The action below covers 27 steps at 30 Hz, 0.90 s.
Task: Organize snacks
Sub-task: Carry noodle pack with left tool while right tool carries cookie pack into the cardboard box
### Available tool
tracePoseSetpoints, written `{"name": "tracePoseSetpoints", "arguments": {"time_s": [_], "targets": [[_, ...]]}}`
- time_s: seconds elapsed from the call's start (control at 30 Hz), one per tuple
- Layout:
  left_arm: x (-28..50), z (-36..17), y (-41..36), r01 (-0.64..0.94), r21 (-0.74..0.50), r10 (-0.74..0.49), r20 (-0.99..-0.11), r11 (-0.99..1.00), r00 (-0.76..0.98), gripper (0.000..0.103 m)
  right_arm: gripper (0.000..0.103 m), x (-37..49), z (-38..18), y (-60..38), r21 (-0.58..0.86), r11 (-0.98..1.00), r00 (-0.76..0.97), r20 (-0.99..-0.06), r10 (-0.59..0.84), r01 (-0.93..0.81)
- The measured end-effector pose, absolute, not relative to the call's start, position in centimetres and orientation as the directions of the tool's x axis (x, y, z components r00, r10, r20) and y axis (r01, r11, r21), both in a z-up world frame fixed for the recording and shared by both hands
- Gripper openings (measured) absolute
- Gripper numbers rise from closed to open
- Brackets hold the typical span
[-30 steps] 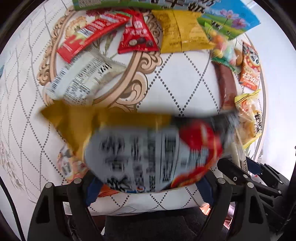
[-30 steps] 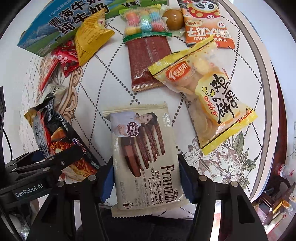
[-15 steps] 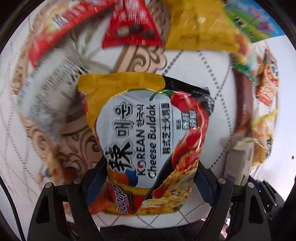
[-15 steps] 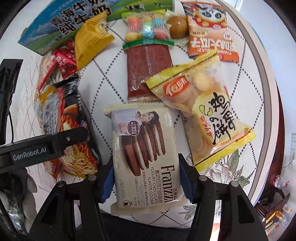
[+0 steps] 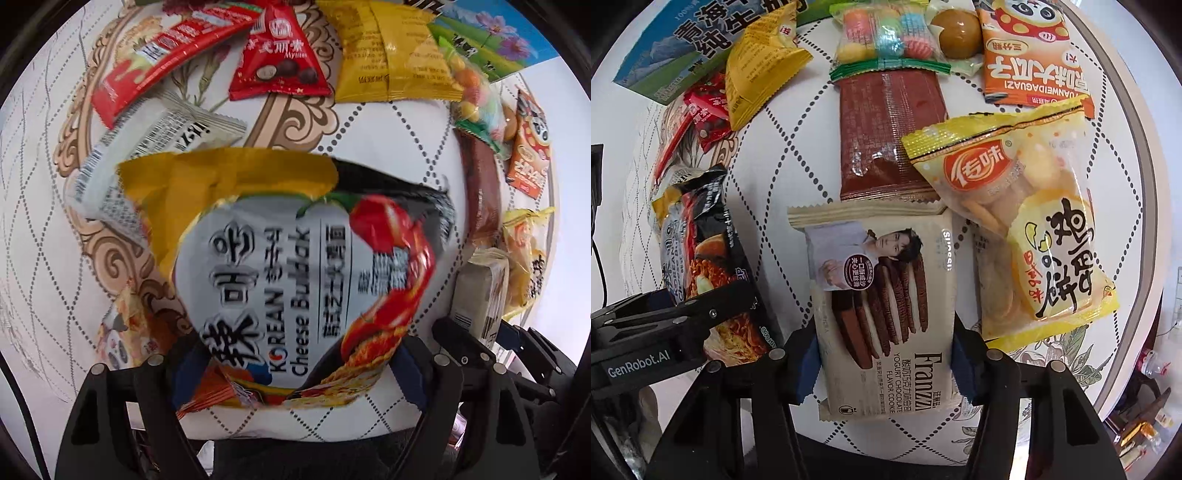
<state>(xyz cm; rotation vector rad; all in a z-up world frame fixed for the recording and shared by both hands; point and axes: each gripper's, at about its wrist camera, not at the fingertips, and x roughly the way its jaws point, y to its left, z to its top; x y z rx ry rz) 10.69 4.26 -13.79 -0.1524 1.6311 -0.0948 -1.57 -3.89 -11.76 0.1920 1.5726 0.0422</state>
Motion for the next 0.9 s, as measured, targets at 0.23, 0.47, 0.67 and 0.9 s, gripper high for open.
{"name": "tracePoseSetpoints", "arguments": {"time_s": [0.23, 0.47, 0.67, 0.9], "targets": [[9.2, -7.8, 4.9, -0.046, -0.19, -0.19, -0.982, 0.981, -0.014, 0.085, 0.061, -0.9, -8.7, -5.3, 0.234, 0.967, 0.035, -0.972, 0.231, 0.101], [10.8, 0.5, 5.7, -0.035, -0.267, -0.263, -0.96, 0.963, 0.095, 0.085, 0.061, 1.0, -2.2, -6.4, 0.316, 0.947, 0.148, -0.941, 0.305, 0.057], [17.9, 9.3, 7.7, 0.011, -0.323, -0.317, -0.923, 0.946, 0.22, 0.085, 0.061, 5.1, 5.2, -8.3, 0.385, 0.923, 0.297, -0.883, 0.362, 0.019], [31.2, 8.9, 6.8, 0.038, -0.29, -0.289, -0.917, 0.956, 0.275, 0.085, 0.061, 15.0, 9.4, -10.0, 0.358, 0.933, 0.444, -0.832, 0.332, -0.027]]}}
